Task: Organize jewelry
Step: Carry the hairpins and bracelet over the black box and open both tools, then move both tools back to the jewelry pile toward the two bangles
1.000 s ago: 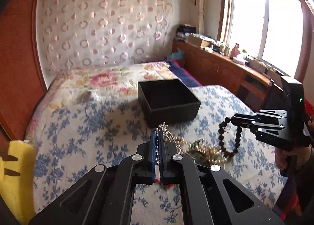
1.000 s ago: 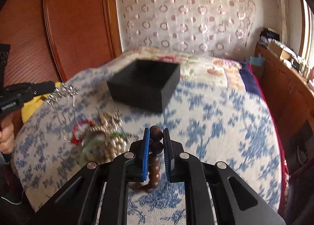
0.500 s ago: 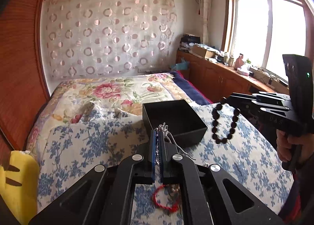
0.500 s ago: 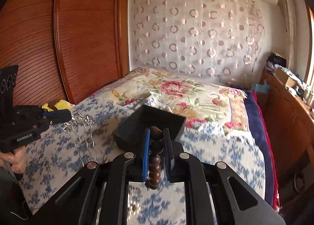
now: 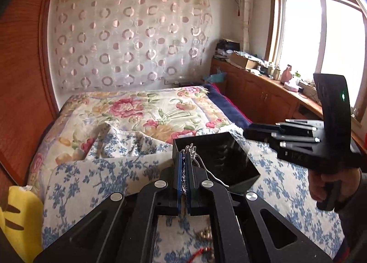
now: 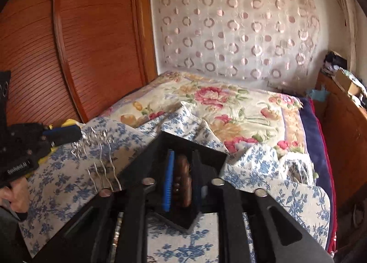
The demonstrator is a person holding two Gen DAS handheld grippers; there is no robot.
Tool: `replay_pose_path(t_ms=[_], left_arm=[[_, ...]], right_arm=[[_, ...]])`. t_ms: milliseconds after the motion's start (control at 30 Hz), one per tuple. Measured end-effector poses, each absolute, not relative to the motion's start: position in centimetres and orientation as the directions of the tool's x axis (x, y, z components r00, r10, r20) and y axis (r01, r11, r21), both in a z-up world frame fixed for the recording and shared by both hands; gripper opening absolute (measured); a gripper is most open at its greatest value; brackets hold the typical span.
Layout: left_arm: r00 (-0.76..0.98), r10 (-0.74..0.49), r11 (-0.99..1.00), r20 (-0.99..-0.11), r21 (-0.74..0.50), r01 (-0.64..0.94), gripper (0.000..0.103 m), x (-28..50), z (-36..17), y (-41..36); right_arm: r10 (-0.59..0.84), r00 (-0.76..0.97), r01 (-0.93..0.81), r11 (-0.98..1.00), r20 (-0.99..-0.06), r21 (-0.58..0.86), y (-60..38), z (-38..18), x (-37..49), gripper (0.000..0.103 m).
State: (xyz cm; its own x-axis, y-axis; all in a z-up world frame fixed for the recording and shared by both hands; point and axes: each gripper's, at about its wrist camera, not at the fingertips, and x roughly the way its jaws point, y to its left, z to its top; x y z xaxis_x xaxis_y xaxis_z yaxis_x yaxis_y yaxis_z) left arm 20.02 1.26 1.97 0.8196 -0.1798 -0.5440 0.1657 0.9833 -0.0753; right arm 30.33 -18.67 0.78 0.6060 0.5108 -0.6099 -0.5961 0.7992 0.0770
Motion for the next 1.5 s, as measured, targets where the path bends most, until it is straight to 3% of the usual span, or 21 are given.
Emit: replay_pose_path(t_ms=[600,667,700,767,1133,1500], left_arm=[[0.750,-0.200,0.978,-0.631,-0.081,0.193,0.002,27.2,-2.2,-2.6],[0.748,-0.211,0.975,-0.629,-0.085,0.203,0.009,26.9,-2.0,-2.6],[0.750,-0.212,0.975,-0.627,-0.084,0.205,0.020,26.6,-1.9,-2.7],[0.757,-0.210,0.975,-0.619,-0.079,0.206,0.026,25.7,-1.5,-2.6],[0.735,-0.212,0.972,-0.645,-0.058,0.230,0.033,18.8,-2.2,-2.2],[0.689,-0.238,0.965,-0.685,-0.083,0.250,0.030,11.3,-4.7,-2.2]], right_arm=[[0.486,0.608,-0.564,0.821,-0.628,0.088,-22.6,-1.9,28.4,0.025],[0.489,0.604,-0.568,0.818,-0.629,0.090,-22.5,-1.9,28.0,0.025],[0.489,0.603,-0.570,0.817,-0.630,0.089,-22.4,-1.9,27.7,0.025],[0.487,0.605,-0.571,0.817,-0.630,0.083,-22.4,-2.0,26.8,0.025],[0.487,0.581,-0.581,0.809,-0.652,0.087,-22.4,-3.7,21.0,0.025],[0.487,0.565,-0.560,0.819,-0.667,0.124,-23.0,-5.4,14.6,0.025]])
